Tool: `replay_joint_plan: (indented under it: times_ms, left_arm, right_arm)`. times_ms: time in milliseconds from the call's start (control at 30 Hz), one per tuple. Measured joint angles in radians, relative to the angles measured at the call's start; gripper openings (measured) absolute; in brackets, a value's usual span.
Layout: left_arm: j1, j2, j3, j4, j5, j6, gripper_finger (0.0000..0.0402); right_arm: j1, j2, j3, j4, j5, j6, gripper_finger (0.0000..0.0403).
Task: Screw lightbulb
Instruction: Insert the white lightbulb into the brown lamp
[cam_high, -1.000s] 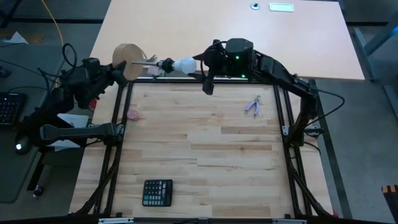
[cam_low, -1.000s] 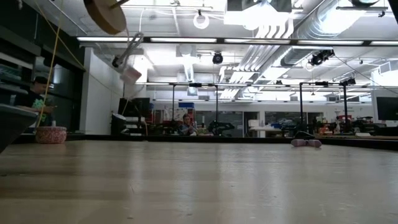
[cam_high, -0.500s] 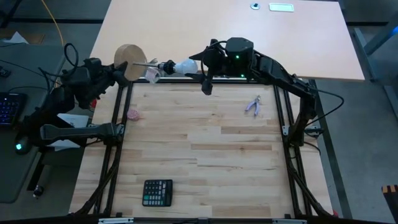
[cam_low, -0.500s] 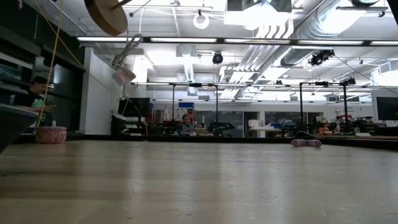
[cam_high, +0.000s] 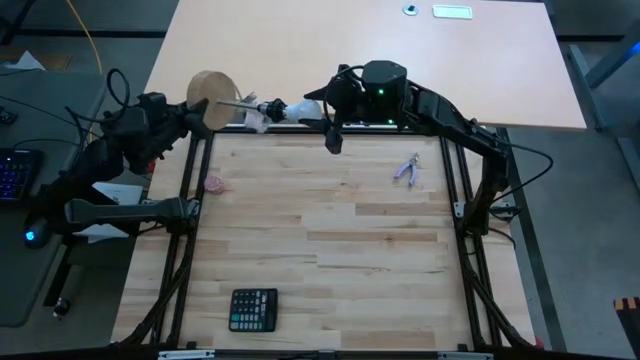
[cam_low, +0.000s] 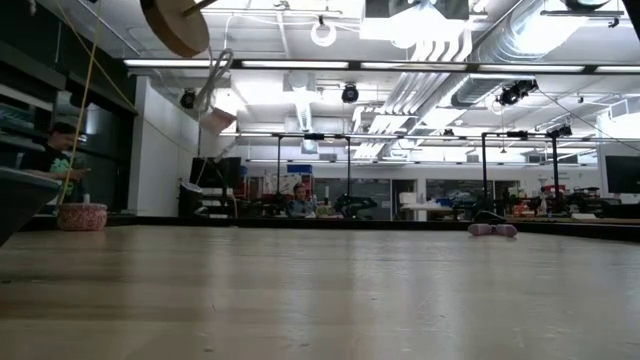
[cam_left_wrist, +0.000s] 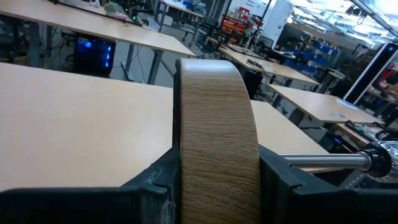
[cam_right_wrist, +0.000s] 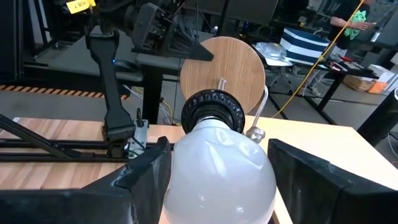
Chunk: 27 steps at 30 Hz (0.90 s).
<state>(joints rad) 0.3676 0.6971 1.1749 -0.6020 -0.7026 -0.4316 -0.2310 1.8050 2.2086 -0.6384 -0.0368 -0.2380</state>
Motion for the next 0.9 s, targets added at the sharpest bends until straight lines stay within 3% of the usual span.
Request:
replay_joint_plan:
  times_ms: [300,567,900]
  left_arm:
    - [0.0,0.0,0.0,0.035,-0.006,0.026,0.0122]
    - [0.0,-0.002,0.0,0.102,-0.031,0.133,0.0122]
    - [0.0,0.014,0.004,0.218,-0.044,0.34,0.0122]
  right_arm:
    - [0.002,0.0,0.0,-0.002,-0.001,0.021,0.0253]
    - [0.002,0.0,0.0,0.032,-0.012,0.184,0.0222]
    - [0.002,0.0,-0.001,0.091,-0.038,0.435,0.0217]
